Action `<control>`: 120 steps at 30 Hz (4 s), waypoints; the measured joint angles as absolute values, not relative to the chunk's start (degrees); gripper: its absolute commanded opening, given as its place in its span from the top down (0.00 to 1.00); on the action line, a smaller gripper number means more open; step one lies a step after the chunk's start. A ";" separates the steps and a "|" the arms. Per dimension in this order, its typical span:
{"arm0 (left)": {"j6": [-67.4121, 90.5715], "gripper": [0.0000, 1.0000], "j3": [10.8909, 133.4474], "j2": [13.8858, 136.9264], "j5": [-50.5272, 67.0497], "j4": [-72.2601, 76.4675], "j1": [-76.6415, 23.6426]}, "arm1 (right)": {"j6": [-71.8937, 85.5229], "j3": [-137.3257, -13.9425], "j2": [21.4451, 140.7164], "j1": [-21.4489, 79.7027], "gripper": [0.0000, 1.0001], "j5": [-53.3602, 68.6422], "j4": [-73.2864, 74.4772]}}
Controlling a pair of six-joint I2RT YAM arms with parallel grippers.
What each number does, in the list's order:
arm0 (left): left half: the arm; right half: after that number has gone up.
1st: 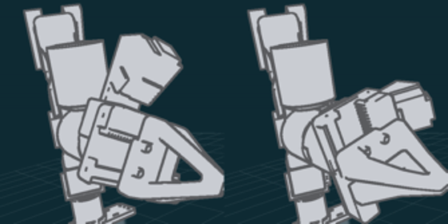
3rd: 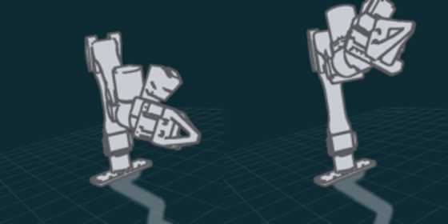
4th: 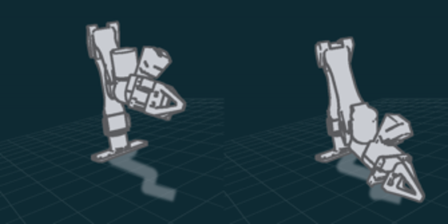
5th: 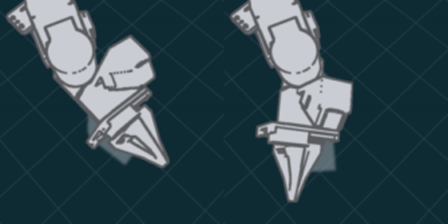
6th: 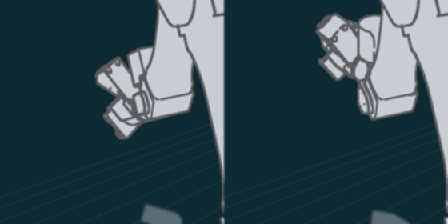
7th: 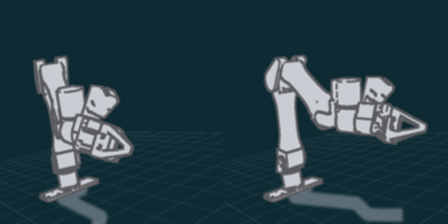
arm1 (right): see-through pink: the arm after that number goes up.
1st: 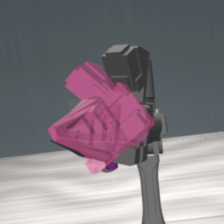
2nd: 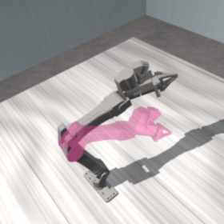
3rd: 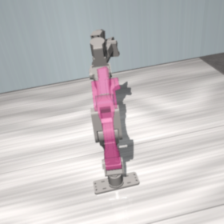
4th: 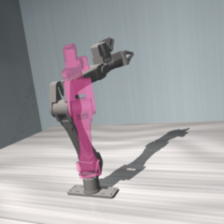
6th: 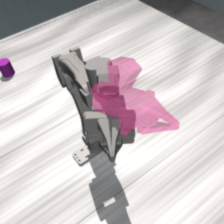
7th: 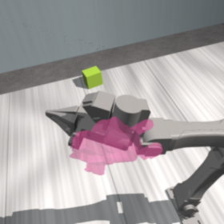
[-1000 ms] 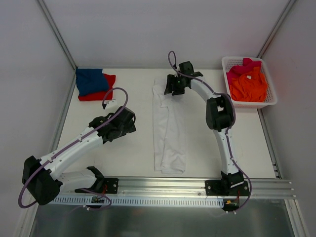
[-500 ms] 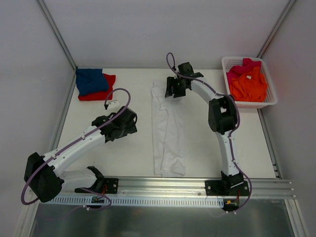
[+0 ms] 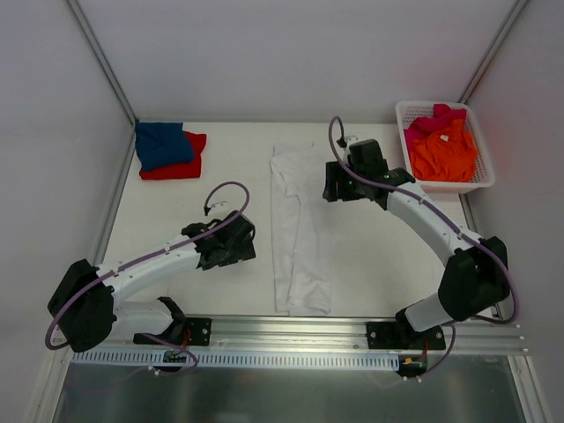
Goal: Fold and stack the t-shirts
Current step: Fold the tshirt
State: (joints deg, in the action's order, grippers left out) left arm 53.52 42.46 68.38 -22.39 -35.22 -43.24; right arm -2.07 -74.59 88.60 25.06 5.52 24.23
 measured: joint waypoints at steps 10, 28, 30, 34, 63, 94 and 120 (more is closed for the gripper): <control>61.49 0.01 41.52 77.58 -20.86 -31.40 -57.10 | 3.14 -48.31 75.81 33.61 0.38 -3.81 24.49; 69.71 0.02 42.19 79.85 -20.10 -28.53 -65.78 | 14.83 -39.27 65.84 50.24 0.38 -18.70 27.75; 70.96 0.02 42.19 79.85 -20.05 -28.25 -67.35 | 16.80 -38.52 65.82 53.15 0.38 -21.10 28.60; 73.21 0.02 41.76 79.33 -20.05 -27.07 -70.39 | 20.88 -37.60 65.69 58.33 0.38 -24.77 30.57; 81.73 0.09 23.31 66.96 -21.06 0.99 -71.59 | 47.05 -11.18 26.39 67.70 0.38 -27.59 26.02; 90.65 0.25 22.65 72.36 -19.64 8.51 -78.65 | 54.00 -10.68 45.23 76.60 0.41 -30.44 4.43; 100.18 0.48 19.14 70.61 -20.47 7.18 -82.17 | 55.92 -10.66 45.04 78.89 0.61 -31.24 7.22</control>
